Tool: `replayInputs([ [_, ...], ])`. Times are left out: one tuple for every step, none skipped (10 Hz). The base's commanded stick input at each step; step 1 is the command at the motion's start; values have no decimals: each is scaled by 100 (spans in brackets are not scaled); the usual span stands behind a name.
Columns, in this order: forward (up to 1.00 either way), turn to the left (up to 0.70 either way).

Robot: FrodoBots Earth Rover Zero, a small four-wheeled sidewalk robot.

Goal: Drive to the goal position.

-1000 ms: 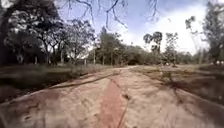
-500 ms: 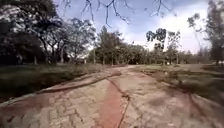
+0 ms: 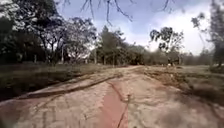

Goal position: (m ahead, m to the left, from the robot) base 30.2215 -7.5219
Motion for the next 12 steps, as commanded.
replayInputs([
  [85, 0],
  [85, 0],
  [85, 0],
  [85, 0],
  [85, 0],
  [85, 0],
  [85, 0],
  [85, 0],
  [85, 0],
  [85, 0],
  [85, 0],
  [85, 0],
])
